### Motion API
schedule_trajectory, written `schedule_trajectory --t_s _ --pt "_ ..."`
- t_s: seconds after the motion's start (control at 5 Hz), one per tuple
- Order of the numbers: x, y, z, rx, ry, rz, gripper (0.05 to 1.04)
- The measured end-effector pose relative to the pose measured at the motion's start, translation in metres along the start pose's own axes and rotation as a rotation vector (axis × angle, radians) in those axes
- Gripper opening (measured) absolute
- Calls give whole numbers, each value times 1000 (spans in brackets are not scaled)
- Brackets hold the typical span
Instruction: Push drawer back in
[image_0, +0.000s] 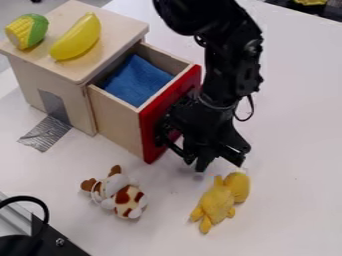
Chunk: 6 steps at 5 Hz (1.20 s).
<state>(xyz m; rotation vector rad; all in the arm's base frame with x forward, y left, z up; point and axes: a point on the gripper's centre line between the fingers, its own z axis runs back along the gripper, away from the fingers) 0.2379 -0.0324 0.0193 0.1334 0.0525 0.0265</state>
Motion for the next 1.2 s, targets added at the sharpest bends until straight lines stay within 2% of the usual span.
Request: schedule_trajectory --t_s 0.2,0.4,0.6,0.8,1.0,1.2 --pt "-3 2 -1 -2 -2 7 164" --pt "-3 2 1 -22 -4 86 393" --pt "5 -6 8 -40 -28 86 702" --pt "19 -14 32 -60 -84 71 963" --pt "28 -16 67 -97 -145 55 996" --pt "31 -18 95 -134 -184 13 996"
